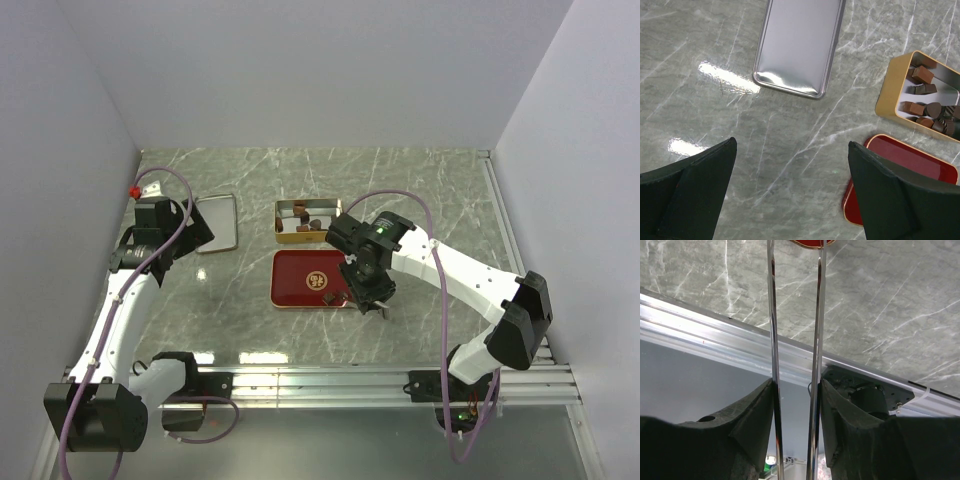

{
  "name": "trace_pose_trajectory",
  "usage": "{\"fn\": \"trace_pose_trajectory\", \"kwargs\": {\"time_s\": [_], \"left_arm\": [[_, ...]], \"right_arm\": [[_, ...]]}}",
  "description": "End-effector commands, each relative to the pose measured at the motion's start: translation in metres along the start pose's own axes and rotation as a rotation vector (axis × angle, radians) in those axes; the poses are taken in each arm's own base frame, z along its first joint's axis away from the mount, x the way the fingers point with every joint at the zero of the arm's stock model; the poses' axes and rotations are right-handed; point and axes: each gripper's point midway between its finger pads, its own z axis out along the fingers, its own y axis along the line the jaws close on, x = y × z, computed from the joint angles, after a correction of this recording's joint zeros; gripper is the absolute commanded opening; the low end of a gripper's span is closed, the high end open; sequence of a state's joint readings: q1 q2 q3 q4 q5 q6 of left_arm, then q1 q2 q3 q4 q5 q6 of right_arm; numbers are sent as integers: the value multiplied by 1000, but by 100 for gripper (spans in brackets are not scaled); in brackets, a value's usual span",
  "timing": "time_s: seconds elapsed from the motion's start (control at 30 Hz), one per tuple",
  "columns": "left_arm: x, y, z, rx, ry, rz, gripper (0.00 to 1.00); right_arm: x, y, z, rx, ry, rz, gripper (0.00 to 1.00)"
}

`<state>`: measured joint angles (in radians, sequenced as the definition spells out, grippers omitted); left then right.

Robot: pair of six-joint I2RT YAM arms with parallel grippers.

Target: Pack the chocolate

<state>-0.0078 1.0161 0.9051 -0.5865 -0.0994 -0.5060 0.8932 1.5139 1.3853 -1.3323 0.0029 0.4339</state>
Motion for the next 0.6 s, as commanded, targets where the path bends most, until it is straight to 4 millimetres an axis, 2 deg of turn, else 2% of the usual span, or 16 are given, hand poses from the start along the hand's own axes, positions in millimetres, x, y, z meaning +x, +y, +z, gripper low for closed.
{"fn": "trace_pose_trajectory", "kwargs": {"time_s": [0.0,0.1,0.27,0.37,0.5,0.57], "left_arm": [[-16,-8,-4,34,-54,3,99],[-17,-8,-4,34,-57,3,100],[-19,-8,-4,31,-60,7,99],[-20,-9,-3,37,-61,4,99],[-23,-11,-3,41,-66,5,99],[-26,-13,-3,43,-70,6,99]], "right_arm": [[6,-5,-4,10,14,17,45],[2,-2,-3,5,9,13,39],[-10,-5,-14,20,-27,3,32],[-24,-9,-26,30,-75,13,31],[-55,-16,-44,41,-160,34,30],[-70,-22,-45,48,-179,44,30]]}}
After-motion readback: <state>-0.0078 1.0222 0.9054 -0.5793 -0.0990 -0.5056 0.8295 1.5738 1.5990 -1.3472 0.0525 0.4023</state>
